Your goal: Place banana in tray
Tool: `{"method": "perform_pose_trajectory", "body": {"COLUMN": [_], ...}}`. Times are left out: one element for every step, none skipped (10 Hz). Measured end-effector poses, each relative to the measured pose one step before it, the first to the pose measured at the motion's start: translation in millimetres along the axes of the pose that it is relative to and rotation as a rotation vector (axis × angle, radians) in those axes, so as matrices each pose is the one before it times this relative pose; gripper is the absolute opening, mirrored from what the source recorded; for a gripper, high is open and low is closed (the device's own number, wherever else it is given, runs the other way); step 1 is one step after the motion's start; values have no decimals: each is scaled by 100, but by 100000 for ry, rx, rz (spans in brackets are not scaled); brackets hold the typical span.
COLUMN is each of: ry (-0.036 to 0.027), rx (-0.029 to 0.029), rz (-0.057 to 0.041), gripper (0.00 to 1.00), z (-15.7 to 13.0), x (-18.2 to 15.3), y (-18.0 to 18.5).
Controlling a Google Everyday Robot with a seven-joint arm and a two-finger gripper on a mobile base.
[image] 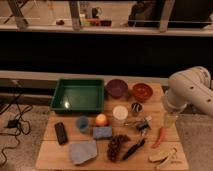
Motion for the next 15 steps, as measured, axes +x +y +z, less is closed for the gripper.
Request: {"method": "perform_pose_trajectory", "body": {"ry": [5,7,28,218,513,412,653,570,799,859,496,750,552,493,642], "rx": [-4,32,236,118,422,162,399,235,327,222,186,238,184,130,191], "rz": [6,7,-150,-226,-447,-399,-715,-660,-1065,-948,-432,-375,-254,69,-50], "gripper": [80,80,80,80,80,80,80,80,80,80,80,80,80,80,80], "z": [2,4,-90,-46,-151,-23,-19,50,34,37,-28,-52,-73,-102,-178], "x": [3,17,-32,-40,-26,18,-35,-2,-76,-54,27,164,122,218,310], "y": [2,29,115,140,297,236,303,330,393,295,165,257,192,169,177]}}
